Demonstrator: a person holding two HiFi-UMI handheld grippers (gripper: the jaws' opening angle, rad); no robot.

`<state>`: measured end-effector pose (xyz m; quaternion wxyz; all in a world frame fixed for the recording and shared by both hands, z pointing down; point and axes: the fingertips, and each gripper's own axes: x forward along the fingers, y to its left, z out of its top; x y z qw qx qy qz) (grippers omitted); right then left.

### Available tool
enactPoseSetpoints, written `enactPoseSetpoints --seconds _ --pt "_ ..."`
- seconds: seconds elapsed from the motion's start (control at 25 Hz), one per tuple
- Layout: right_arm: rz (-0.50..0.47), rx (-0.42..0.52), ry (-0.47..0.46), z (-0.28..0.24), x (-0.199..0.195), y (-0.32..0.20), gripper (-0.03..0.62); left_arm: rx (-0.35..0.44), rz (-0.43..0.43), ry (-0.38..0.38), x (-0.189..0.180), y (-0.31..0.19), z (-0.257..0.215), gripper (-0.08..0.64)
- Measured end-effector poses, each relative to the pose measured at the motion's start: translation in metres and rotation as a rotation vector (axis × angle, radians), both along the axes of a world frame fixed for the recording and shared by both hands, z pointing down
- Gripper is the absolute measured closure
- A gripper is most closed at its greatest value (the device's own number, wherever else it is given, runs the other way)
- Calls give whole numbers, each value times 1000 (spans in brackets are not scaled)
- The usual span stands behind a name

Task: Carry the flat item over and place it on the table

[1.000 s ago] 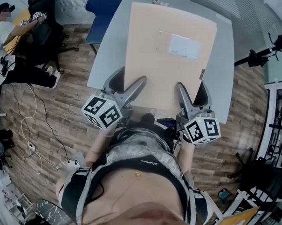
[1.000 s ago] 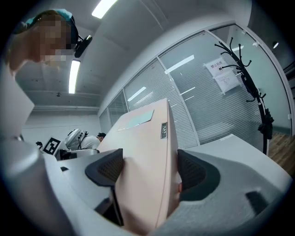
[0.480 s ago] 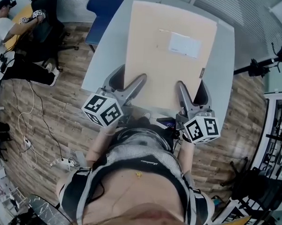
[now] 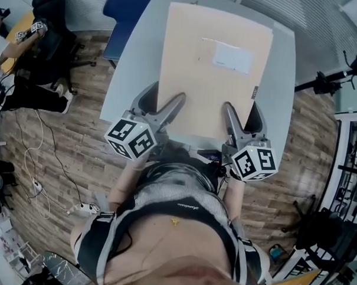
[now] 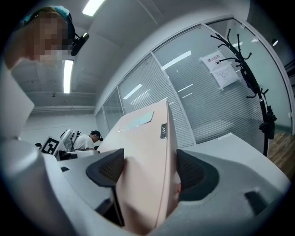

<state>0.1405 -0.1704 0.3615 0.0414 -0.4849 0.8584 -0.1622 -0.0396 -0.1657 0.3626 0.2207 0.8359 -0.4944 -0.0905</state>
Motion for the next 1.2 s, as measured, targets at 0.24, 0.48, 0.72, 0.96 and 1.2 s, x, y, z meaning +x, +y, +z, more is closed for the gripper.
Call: enactPoseSetpoints --seconds 0.24,0.48,0.72,0.96,1.2 --pt "63 -16 -2 -1 1 -10 249 -10 61 -6 1 -22 -2 222" --pt "94 -24 -6 2 4 -13 250 -31 91 3 3 -29 2 222" --pt "105 -41 6 8 -2 -15 252 -46 101 4 -3 -34 9 225" --pt "100 -38 11 8 -4 -15 252 -45 96 8 -5 -33 9 225" --pt "91 -40 20 10 -5 -18 252 -49 91 13 -6 -33 11 225"
